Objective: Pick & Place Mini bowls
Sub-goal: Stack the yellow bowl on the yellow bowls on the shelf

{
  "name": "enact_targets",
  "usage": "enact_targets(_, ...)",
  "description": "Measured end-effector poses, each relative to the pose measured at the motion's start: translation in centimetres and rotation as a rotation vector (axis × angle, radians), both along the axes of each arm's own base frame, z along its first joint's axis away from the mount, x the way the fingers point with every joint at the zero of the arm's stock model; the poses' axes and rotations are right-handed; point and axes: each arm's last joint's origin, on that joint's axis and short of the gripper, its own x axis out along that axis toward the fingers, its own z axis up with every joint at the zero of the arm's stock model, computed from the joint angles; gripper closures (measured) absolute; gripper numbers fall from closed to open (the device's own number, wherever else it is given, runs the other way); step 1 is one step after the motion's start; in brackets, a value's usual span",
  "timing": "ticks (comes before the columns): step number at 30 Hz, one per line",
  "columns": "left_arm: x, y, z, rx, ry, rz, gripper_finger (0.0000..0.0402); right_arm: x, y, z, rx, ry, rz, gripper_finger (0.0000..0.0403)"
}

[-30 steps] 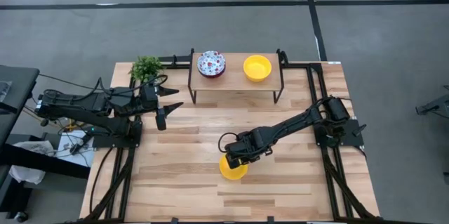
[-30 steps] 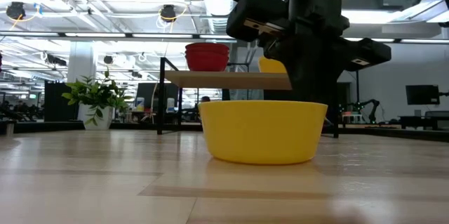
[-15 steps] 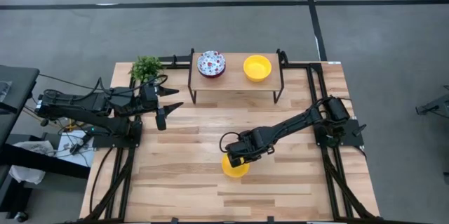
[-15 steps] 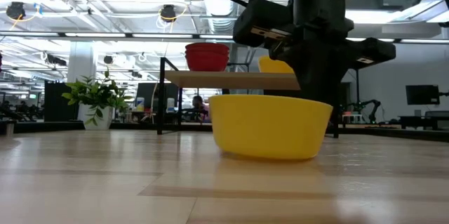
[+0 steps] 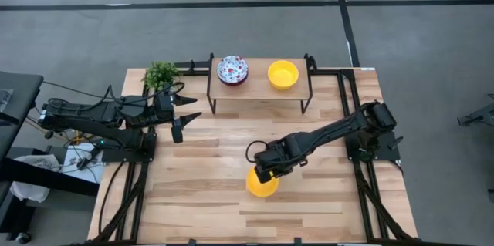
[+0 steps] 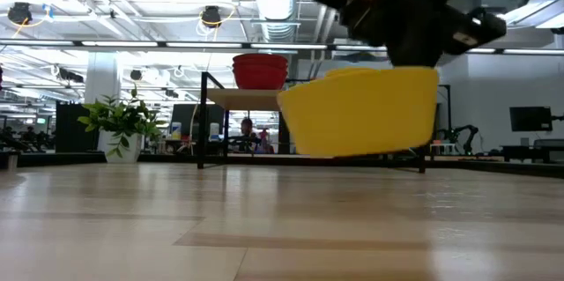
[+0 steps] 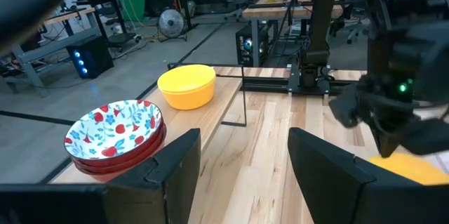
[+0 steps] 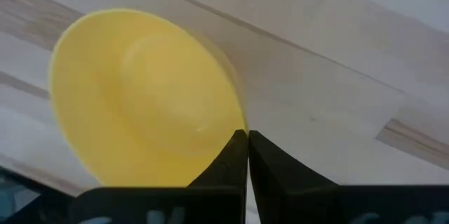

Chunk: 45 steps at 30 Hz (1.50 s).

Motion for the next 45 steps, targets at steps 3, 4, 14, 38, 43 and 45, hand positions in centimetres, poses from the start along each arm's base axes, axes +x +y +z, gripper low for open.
enact_targets(3,0.0,0.0,0.0,0.0,0.0,0.0,0.0187,-0.5,-0.4,1.2,-0.001,-0.019,-0.005,0.0403)
enact_targets(4,0.0,0.0,0.0,0.0,0.0,0.0,0.0187,-0.7,-0.5,1.6,0.0,-0.027,0.0,0.0403)
enact_targets(14,0.0,0.0,0.0,-0.003,-0.001,0.0,0.0187,-2.0,-2.1,5.3,0.016,-0.149,0.015,0.0403)
enact_targets(38,0.0,0.0,0.0,-0.004,-0.006,0.0,0.0187,-10.8,-9.0,15.6,-0.031,-0.22,-0.12,0.0403)
enact_targets(43,0.0,0.0,0.1,-0.005,-0.009,0.0,0.0187,-12.2,-10.4,18.6,-0.083,-0.219,-0.117,0.0403)
enact_targets(45,0.0,0.0,0.1,-0.005,-0.009,0.001,0.0187,-12.4,-11.2,19.6,-0.109,-0.257,-0.121,0.0403)
